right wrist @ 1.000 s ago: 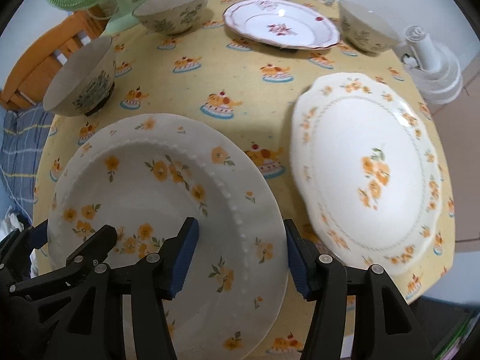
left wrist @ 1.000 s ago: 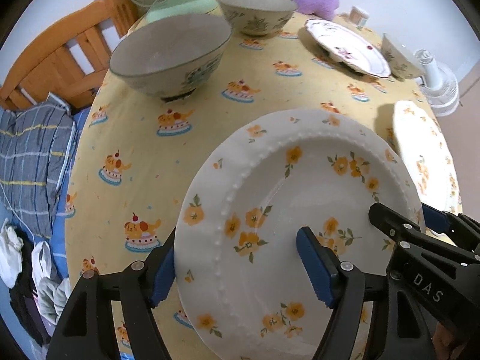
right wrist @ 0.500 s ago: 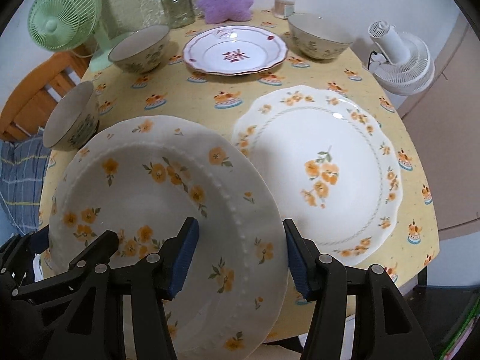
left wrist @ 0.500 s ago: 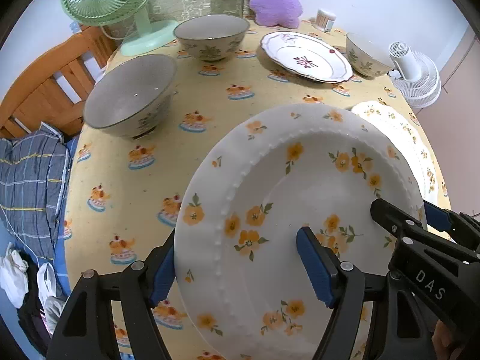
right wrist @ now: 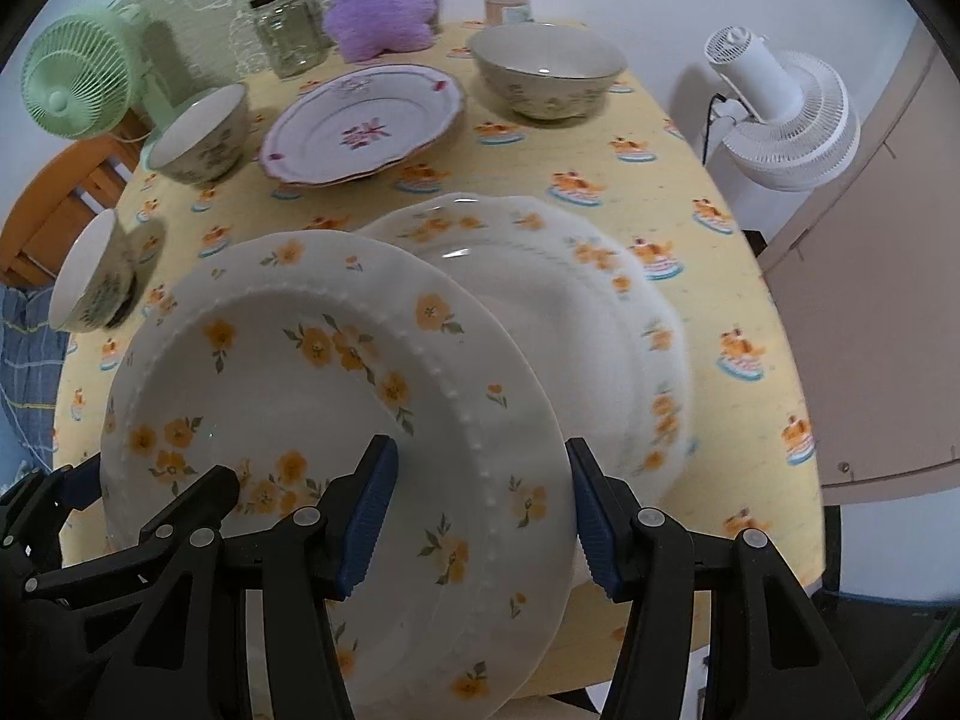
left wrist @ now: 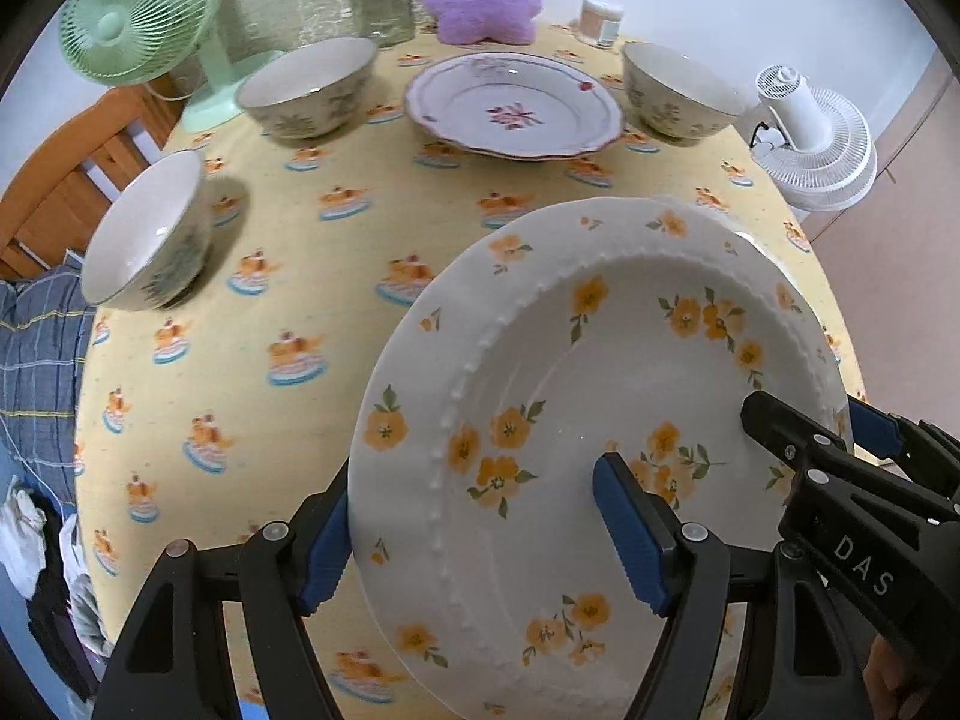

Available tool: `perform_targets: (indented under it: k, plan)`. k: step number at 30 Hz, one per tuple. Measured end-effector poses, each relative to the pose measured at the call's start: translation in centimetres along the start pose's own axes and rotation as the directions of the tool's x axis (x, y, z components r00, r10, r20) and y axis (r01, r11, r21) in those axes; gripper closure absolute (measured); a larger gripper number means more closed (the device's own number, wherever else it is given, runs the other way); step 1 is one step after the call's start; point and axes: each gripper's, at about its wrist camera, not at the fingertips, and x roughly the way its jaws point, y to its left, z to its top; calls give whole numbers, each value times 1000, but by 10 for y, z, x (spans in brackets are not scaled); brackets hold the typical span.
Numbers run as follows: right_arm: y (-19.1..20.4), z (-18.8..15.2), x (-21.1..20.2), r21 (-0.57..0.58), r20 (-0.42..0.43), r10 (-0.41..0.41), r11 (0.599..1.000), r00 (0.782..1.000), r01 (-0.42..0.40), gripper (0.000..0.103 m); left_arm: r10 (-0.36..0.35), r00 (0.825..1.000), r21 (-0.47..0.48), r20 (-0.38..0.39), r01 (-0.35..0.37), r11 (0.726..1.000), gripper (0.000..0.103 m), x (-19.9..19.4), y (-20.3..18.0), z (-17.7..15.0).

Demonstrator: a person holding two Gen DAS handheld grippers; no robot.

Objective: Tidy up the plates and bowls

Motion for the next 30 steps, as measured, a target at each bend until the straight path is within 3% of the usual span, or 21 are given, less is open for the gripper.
perform_targets:
  k: [17,30]
  plan:
    - [-92,28,27,-17,-51,-10,1000,999,9,45,-11,999,-63,-30,9,998,26,42,-81,26]
    - [-100,42,43,-49,-63,20,999,998,-23,45,7,998,-109,-55,-13,994,25,64,-80,38]
